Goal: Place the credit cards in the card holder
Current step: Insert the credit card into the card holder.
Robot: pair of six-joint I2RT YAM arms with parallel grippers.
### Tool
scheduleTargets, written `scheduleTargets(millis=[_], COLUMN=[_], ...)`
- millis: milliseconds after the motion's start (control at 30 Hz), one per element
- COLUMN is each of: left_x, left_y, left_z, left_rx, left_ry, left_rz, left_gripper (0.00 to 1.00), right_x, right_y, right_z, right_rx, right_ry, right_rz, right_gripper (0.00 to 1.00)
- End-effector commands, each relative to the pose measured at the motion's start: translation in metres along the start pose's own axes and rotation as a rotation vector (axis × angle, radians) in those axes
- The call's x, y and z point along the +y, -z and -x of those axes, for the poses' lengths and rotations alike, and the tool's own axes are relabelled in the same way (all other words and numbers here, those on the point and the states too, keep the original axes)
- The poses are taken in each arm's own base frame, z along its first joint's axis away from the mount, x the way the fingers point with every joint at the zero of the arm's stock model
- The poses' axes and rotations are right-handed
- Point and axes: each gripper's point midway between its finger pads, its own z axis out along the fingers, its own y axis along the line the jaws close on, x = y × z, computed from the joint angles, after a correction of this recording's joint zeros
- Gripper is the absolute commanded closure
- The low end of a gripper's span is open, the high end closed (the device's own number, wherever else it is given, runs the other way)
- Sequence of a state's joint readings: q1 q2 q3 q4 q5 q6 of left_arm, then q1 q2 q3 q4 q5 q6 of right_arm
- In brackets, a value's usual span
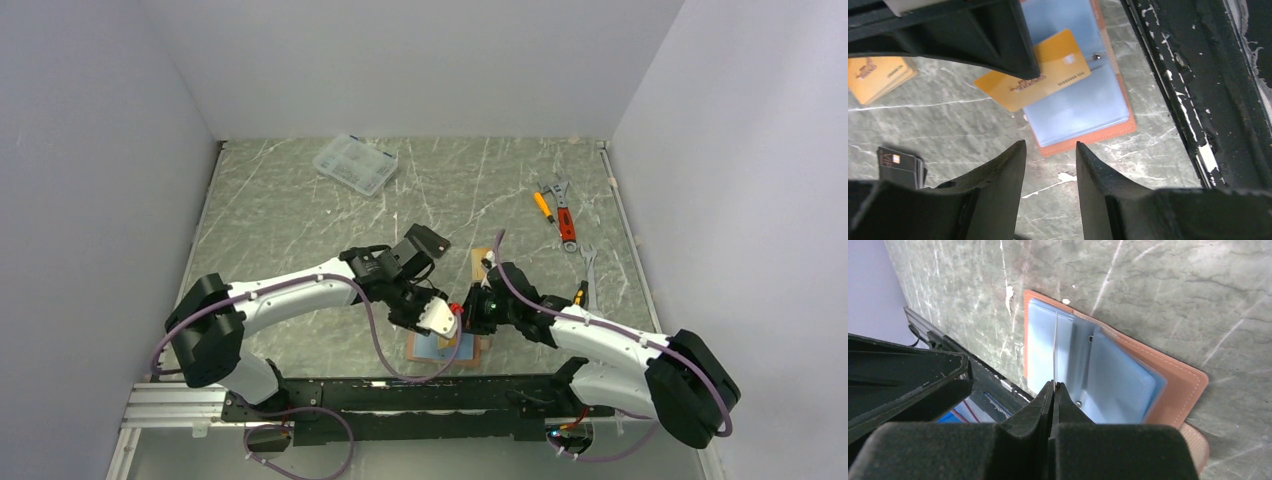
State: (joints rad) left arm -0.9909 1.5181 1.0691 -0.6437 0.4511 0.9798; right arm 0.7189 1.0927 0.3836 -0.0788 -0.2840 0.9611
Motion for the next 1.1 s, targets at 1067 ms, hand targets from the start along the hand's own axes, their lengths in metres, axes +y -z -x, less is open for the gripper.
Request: scheduleTargets(millis=[1067], left_x=[-0.036], left_y=[-0.038], left_z=[-0.034], left_rx=[0.111], left_ry=[-0.117], left_rz=[-0.064], left_gripper=[0.47], right_x=[-0.004], right_y=[0.001], right_z=[0.020], right_rx=[-0.213], right_ry=[-0.052], right_rz=[0.033], right_gripper=[1.00])
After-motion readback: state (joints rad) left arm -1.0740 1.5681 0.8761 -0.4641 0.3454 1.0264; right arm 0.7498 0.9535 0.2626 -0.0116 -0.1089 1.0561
